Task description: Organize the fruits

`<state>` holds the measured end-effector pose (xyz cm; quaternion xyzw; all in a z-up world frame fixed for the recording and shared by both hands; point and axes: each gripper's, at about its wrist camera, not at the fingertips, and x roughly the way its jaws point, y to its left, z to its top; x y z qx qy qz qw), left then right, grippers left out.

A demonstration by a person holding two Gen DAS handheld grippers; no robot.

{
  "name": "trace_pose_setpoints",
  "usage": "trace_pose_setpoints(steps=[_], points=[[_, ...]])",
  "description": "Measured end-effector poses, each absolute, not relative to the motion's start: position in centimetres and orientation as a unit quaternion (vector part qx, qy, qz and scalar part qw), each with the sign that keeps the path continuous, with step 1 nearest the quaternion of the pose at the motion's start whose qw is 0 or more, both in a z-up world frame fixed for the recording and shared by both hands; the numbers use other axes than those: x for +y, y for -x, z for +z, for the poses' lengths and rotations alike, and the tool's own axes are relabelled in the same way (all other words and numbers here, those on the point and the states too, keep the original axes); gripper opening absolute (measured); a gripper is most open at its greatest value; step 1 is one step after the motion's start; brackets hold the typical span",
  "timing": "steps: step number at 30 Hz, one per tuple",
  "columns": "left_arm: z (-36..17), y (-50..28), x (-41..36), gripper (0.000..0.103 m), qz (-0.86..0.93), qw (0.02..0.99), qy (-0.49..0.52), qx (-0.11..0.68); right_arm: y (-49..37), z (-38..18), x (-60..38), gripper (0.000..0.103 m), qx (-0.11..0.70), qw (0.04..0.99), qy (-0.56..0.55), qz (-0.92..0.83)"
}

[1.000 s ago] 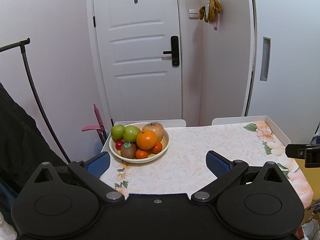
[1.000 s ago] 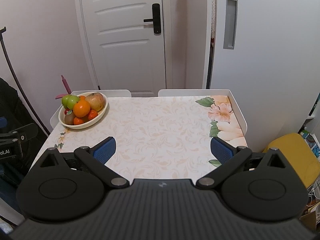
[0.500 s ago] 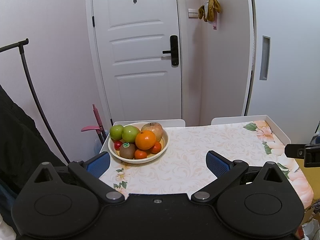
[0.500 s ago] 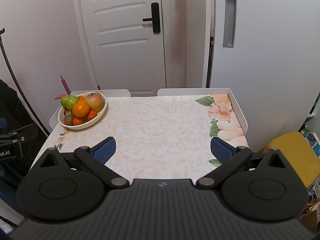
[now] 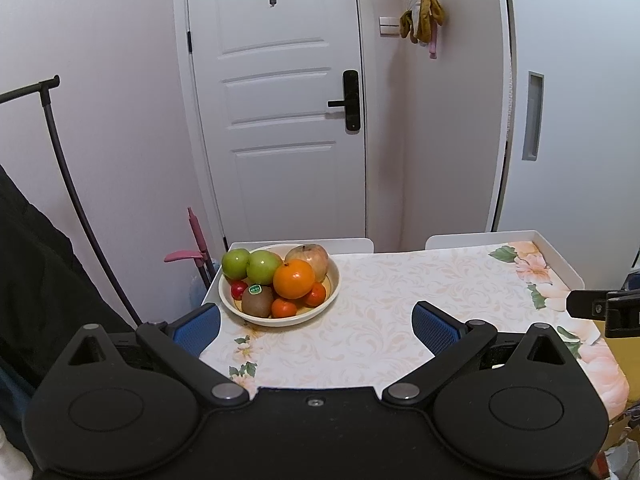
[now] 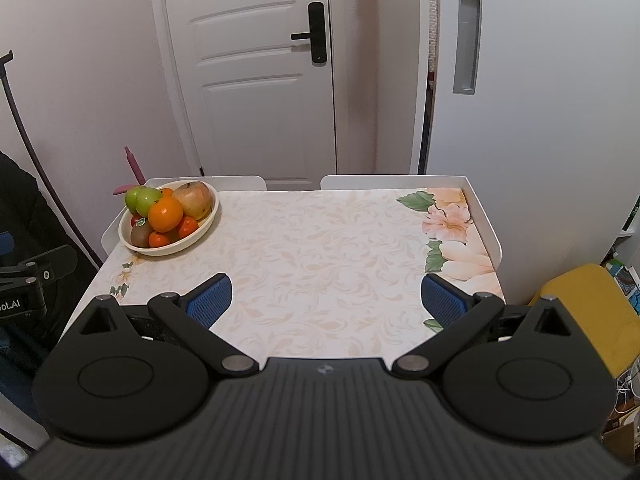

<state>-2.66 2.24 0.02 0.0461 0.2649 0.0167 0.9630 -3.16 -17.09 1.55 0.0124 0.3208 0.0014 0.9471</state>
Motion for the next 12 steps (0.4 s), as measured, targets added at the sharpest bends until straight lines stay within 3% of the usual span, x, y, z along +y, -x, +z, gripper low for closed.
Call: trace_pose_setpoints(steps=[12], points=[[-0.16,2.38,2.55,0.103,0.012,0.964,-0.037,0.263,2.97,1.47,-17.06,0.103,0.322,0.946,-0.014,0.002]])
